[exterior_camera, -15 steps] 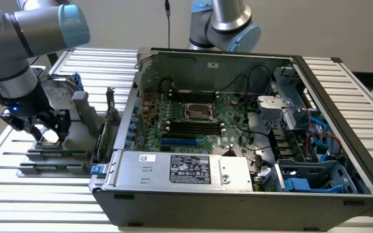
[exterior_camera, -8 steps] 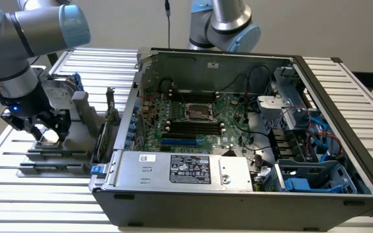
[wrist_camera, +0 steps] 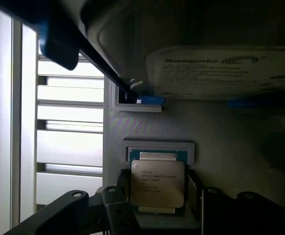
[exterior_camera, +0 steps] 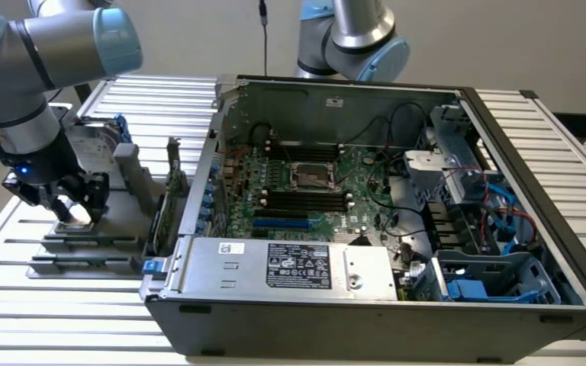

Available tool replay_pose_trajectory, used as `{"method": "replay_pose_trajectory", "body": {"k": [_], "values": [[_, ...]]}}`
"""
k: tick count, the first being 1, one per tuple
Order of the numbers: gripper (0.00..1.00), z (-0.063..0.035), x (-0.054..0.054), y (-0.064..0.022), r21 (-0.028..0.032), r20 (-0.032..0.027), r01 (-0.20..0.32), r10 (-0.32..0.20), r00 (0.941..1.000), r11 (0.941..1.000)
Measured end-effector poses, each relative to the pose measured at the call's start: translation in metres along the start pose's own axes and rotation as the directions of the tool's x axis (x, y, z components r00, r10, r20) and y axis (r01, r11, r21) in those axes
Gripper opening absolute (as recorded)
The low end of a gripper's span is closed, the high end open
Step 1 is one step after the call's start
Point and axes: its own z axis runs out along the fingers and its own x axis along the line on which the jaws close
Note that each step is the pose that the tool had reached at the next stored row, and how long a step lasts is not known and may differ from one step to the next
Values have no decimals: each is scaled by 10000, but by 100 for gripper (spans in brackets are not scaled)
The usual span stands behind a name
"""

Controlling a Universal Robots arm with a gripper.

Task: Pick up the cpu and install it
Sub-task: 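Pick up the cpu and move it towards the insertion slot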

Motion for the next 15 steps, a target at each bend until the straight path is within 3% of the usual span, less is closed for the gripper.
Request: {"method": "replay_pose_trajectory", "body": {"k": [9,15], "values": [[55,-17,1,1,-3,0,0,0,10000,10000],[55,-226,9,7,-1,-3,1,-1,10000,10000]]}}
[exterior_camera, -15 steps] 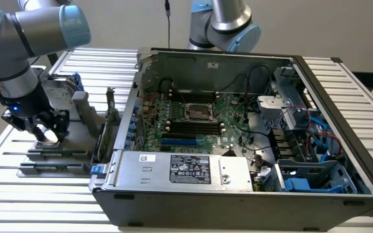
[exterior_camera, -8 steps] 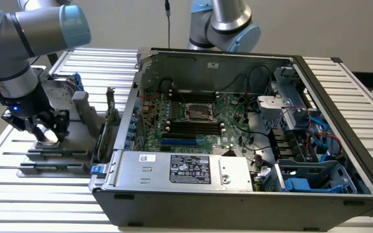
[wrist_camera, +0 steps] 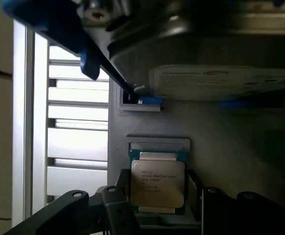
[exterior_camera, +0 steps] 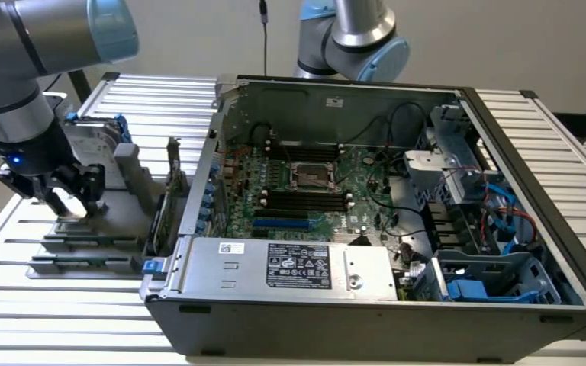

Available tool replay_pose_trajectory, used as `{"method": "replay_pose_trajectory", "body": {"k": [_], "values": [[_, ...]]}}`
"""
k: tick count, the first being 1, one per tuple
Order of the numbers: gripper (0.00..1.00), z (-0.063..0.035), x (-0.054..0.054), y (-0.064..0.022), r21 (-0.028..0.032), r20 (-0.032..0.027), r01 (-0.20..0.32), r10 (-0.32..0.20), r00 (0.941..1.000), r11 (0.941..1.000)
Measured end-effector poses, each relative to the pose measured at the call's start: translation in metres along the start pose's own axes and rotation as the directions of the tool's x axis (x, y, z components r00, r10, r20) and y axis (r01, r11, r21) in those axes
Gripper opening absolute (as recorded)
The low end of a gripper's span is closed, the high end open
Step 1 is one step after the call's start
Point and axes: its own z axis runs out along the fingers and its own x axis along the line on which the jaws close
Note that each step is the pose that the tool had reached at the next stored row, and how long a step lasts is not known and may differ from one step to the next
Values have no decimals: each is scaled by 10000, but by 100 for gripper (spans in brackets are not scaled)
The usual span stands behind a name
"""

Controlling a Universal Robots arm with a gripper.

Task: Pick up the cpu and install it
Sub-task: 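Pick up the cpu and move it towards the insertion slot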

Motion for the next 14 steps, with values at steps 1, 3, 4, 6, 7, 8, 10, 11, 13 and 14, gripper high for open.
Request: {"method": "replay_pose_trajectory", "body": {"k": [1,3,4,6,7,8,10,11,13,14], "values": [[55,-46,2,1,0,1,0,0,10000,10000],[55,-140,6,5,0,0,-2,2,10000,10000],[55,-185,7,6,0,0,-2,2,10000,10000],[55,-275,9,9,0,-1,-1,1,10000,10000],[55,-320,9,10,0,0,0,0,10000,10000],[55,-367,9,11,0,-1,-1,1,10000,10000],[55,-456,7,14,0,0,-1,1,10000,10000],[55,-502,6,15,0,-2,-1,1,10000,10000],[55,-593,-1,18,0,0,0,0,10000,10000],[55,-638,-8,19,0,-1,0,0,10000,10000]]}}
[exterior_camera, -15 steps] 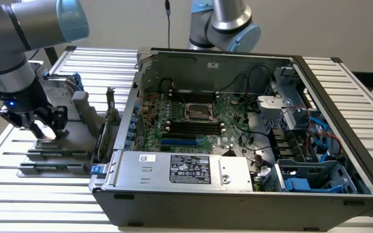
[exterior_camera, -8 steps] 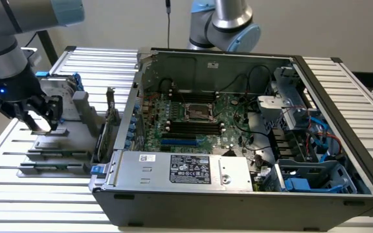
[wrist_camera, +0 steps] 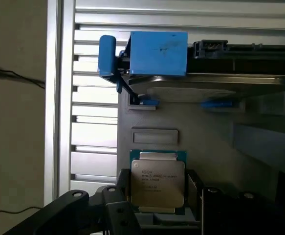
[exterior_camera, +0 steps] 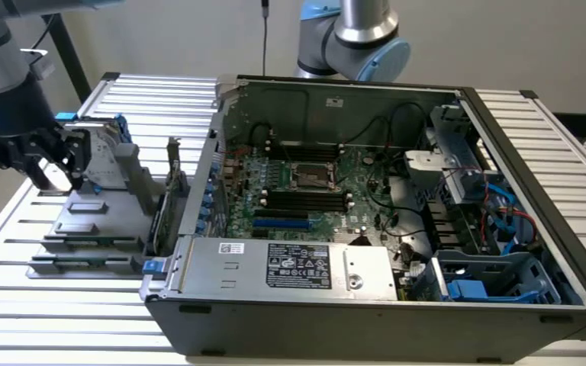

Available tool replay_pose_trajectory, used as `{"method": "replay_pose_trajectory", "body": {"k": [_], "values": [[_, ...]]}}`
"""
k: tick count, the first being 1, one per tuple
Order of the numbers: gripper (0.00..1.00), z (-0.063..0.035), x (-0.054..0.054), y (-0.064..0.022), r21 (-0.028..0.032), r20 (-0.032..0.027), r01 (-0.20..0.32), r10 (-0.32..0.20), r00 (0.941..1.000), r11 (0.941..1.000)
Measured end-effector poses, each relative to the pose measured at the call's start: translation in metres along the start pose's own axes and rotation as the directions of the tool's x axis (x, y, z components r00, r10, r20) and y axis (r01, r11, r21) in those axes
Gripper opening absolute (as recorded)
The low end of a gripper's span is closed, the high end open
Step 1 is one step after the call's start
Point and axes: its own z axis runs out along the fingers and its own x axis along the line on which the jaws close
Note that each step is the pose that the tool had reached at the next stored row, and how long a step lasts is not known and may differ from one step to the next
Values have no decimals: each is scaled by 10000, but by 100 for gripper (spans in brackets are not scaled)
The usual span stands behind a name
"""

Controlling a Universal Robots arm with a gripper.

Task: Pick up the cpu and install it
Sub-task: 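Pick up the cpu and move it towards the insertion slot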

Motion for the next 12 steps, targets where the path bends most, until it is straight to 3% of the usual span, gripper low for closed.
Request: {"method": "replay_pose_trajectory", "body": {"k": [6,12], "values": [[55,-277,-81,5,1,-2,13,-13,10000,10000],[55,-556,-248,6,-2,-13,48,-48,10000,10000]]}}
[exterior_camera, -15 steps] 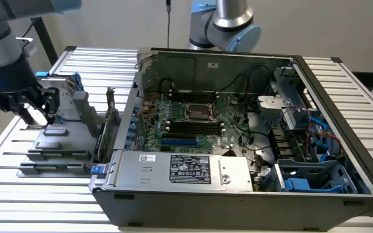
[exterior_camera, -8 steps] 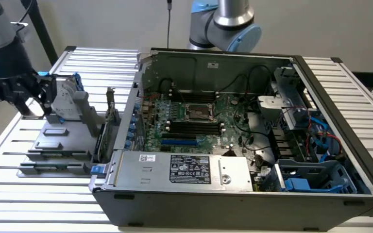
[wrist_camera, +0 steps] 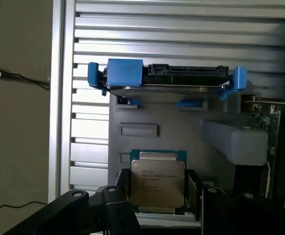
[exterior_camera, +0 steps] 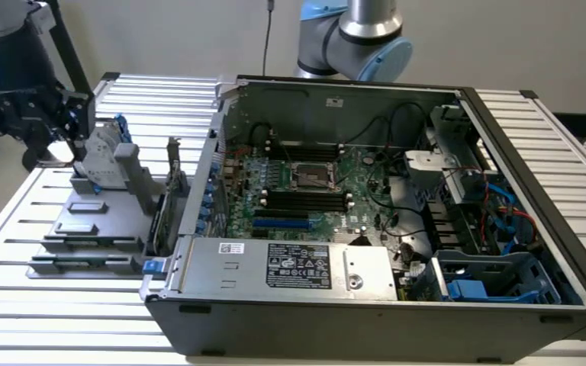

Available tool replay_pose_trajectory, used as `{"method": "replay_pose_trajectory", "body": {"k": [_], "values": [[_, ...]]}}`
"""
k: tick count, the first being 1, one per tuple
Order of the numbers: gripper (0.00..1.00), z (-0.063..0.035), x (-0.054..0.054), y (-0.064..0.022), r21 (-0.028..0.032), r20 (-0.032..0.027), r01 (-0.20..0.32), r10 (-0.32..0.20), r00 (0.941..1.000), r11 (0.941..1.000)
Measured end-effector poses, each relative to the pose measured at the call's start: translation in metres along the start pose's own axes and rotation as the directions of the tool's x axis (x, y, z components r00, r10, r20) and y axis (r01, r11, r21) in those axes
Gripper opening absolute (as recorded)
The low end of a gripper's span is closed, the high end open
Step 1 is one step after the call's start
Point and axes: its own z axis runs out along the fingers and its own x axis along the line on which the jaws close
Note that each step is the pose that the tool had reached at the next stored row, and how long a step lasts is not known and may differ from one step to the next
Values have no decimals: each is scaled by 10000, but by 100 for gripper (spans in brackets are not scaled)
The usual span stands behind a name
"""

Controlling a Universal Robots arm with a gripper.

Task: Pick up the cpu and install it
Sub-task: 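Pick up the cpu and move it towards the insertion slot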

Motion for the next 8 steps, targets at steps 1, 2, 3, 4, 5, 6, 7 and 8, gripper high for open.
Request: {"method": "replay_pose_trajectory", "body": {"k": [1,2,3,4,5,6,7,8], "values": [[55,-48,-35,0,1,-8,4,-4,10000,10000],[55,-94,-73,-1,-1,-14,7,-7,10000,10000],[55,-141,-114,-2,-3,-22,10,-10,10000,10000],[55,-190,-158,-2,-2,-33,12,-12,10000,10000],[55,-237,-200,-3,-5,-40,14,-14,10000,10000],[55,-288,-247,-4,-6,-51,16,-16,10000,10000],[55,-334,-289,-5,-6,-64,18,-18,10000,10000],[55,-382,-333,-5,-7,-76,20,-20,10000,10000]]}}
